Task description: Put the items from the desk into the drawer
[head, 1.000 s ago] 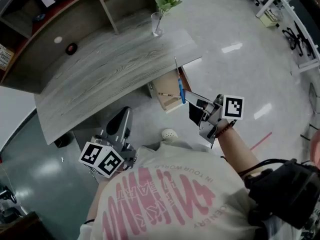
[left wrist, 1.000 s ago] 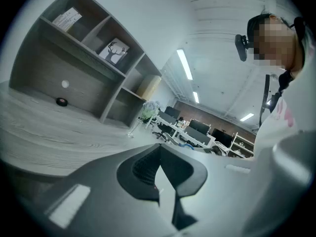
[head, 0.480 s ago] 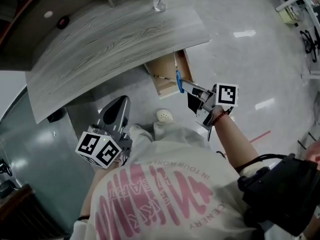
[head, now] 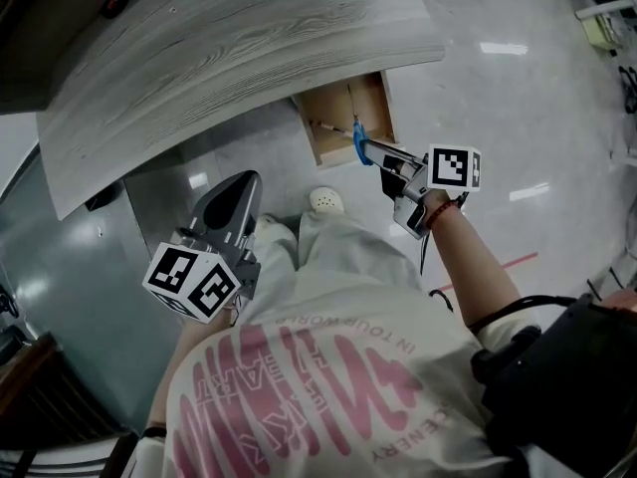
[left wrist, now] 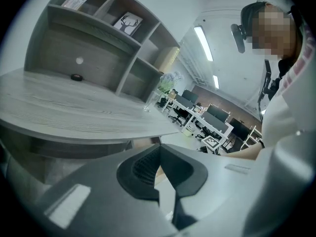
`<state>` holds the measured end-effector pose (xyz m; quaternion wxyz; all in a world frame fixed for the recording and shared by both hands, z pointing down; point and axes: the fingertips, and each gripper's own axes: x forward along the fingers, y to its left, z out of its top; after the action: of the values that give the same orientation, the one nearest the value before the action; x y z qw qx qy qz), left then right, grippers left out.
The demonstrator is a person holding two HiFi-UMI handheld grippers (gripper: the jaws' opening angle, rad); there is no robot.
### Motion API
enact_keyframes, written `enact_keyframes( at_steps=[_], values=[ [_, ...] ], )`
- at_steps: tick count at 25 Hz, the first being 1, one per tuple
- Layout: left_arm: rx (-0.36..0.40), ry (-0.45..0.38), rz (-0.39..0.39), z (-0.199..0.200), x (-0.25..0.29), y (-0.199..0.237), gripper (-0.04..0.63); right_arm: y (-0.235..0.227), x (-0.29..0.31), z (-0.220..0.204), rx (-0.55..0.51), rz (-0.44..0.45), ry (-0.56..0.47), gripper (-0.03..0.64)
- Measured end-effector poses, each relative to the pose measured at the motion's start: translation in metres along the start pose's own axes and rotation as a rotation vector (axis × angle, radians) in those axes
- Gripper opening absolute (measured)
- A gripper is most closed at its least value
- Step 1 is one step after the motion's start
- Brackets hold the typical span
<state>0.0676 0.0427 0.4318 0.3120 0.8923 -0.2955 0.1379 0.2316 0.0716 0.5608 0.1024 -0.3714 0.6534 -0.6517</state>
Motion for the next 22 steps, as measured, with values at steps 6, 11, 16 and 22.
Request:
enact_keyframes(
  at_steps=[6,11,16,22],
  values=[
    [-0.043,0.030,0.053,-0.010,-0.008,0.012,0.018,-0.026,0.024,0.010,-0.038,-0.084,0.021,0.091],
    [-0.061,0.014,0.087,-0.013,-0.016,0.020,0.018,-0.040,0.037,0.021,-0.062,-0.159,0.025,0.091],
    [-0.083,-0.003,0.113,-0.016,-0.023,0.028,0.020,-0.056,0.047,0.029,-0.118,-0.277,0.035,0.091],
    [-0.097,-0.008,0.132,-0.016,-0.027,0.036,0.018,-0.072,0.057,0.033,-0.237,-0.437,0.089,0.091]
  ],
)
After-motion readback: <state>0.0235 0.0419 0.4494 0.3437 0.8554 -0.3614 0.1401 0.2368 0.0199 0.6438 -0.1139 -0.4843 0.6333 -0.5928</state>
